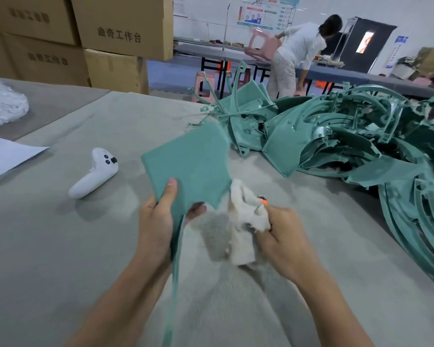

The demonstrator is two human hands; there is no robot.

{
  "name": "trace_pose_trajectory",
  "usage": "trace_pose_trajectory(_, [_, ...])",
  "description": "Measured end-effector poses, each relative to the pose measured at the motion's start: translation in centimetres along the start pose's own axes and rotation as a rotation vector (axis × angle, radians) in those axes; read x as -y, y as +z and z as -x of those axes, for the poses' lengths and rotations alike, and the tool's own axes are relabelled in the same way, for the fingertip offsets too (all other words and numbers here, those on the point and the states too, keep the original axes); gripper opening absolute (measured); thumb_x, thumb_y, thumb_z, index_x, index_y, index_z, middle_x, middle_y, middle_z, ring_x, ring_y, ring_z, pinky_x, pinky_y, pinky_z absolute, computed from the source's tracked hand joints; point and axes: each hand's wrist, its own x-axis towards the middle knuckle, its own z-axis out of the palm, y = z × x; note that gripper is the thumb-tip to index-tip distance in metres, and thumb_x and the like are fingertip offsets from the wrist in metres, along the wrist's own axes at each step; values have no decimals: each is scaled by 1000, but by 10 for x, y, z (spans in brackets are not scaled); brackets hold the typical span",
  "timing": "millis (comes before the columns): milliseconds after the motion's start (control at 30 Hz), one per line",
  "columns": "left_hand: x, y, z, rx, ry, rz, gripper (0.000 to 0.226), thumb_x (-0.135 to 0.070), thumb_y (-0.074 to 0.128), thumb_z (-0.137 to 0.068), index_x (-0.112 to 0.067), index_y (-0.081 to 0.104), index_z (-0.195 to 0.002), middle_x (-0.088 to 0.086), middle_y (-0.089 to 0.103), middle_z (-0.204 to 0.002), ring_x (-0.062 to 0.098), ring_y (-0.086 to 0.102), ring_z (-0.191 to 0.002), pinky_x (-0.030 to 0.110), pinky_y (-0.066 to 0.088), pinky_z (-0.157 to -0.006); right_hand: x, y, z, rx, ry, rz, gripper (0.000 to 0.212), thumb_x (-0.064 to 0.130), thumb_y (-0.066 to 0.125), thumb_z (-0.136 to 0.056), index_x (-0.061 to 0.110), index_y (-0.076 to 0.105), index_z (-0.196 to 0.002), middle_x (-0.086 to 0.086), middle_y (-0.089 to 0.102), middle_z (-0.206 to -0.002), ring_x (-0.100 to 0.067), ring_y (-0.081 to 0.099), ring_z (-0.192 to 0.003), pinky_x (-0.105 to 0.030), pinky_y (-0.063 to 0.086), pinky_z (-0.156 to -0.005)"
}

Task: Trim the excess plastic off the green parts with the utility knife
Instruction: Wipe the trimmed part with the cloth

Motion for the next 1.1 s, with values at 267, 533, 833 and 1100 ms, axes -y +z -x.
trace_pose_trajectory(267, [12,12,11,63,55,20,23,-34,56,-93,-19,72,-99,4,74,-107,21,71,-93,32,58,-76,24,17,-4,-56,456,-886,55,64,55,-84,19,67,-113,-2,72,-109,-15,68,-103,-38,53,-90])
trace_pose_trajectory(533, [19,18,24,222,99,-52,24,-34,58,-90,-22,73,-105,6,71,-114,24,67,-108,28,54,-84,32,25,-5,-404,228,-505,23,25,48,-95,8,59,-84,3,59,-73,-15,55,-65,-34,51,-61])
trace_pose_trajectory(833, [-11,3,9,207,416,-393,60,-50,65,-76,-33,51,-132,-9,64,-125,12,61,-111,29,45,-89,15,-17,-6,-582,71,-120,22,7,42,-85,-3,61,-87,0,61,-81,4,50,-56,-8,31,-50])
trace_pose_trajectory(1100, [-10,2,13,308,272,-354,30,-42,78,-64,-33,76,-92,-5,76,-89,8,71,-80,18,53,-64,54,-39,-26,-14,-246,137,51,7,49,-73,5,65,-122,-7,74,-106,3,43,-59,-19,38,-54])
